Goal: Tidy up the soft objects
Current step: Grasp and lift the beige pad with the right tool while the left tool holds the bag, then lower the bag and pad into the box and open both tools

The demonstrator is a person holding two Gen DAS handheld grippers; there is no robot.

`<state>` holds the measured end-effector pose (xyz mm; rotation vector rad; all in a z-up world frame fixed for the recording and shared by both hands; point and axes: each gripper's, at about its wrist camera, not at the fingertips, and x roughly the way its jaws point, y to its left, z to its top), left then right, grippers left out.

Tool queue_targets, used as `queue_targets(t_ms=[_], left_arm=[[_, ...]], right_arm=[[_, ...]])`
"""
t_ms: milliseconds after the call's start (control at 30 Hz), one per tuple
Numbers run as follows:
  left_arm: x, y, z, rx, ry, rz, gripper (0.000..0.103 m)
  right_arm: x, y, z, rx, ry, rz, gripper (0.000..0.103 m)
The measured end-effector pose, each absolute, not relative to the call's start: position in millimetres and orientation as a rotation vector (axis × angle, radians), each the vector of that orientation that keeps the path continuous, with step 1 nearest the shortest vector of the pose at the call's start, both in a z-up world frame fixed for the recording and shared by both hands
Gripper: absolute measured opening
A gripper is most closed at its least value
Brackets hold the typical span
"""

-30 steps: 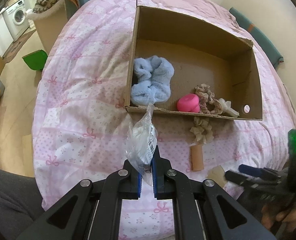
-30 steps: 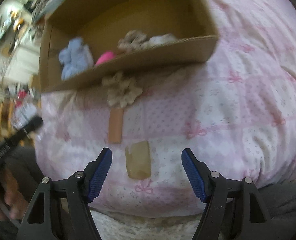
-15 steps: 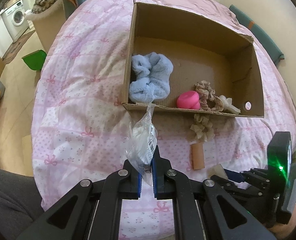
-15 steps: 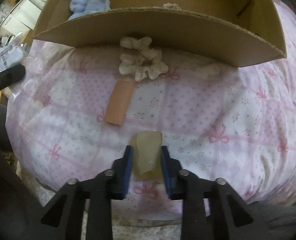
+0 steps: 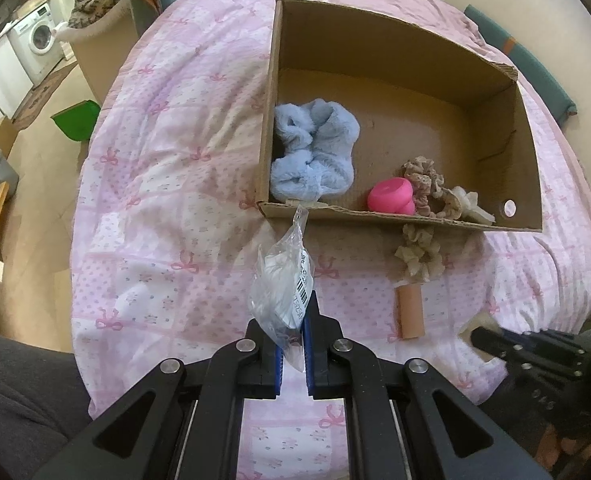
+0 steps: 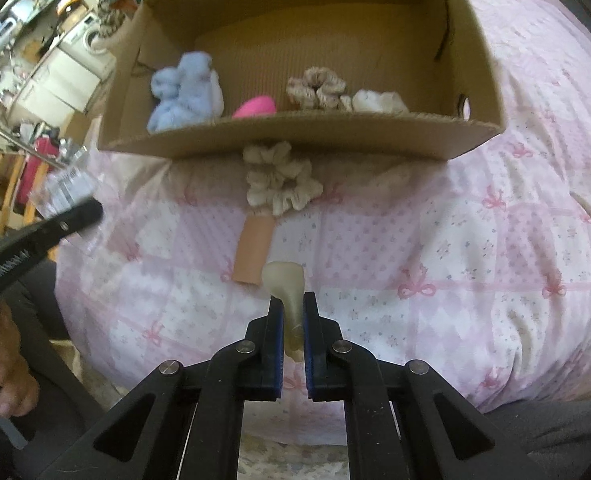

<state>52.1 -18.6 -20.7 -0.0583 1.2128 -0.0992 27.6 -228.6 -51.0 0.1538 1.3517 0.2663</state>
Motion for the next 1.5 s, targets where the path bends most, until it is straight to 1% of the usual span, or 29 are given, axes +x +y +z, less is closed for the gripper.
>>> queue_targets(t_ms=[367, 567, 767, 1133, 1333, 1500], left_arm=[[52.9, -17.4, -23.8, -0.039, 1.215, -0.077, 0.008], [52.1, -16.4, -20.4, -0.044, 1.199, -0.071, 0.008], [51.0, -16.0, -4.5, -0.053, 1.162, -0.074, 0.008], [67.9, -21.7, 51.6, -0.056, 1.018, -0.097, 0.008], [86.5, -28.9, 64.6, -0.023, 0.979, -0.107, 0.008], [102.7, -35.3, 68.1, -0.004, 0.956, -0.121, 0.008]], right_arm=[[31.1, -250.2, -13.3, 0.243, 1.217, 0.300, 0.009], [25.2, -255.6, 10.8, 0.301, 1.089, 0.324, 0.009], [23.4, -263.0, 33.7, 0.344, 1.004, 0.338, 0.009], [42.3, -270.9, 66.6, 0.373, 0.921, 0.348, 0.009], [63.0, -276.2, 79.9, 0.359, 0.888, 0.339, 0.009], [80.2, -280.4, 80.2, 0.356, 0.864, 0.330, 0.009]])
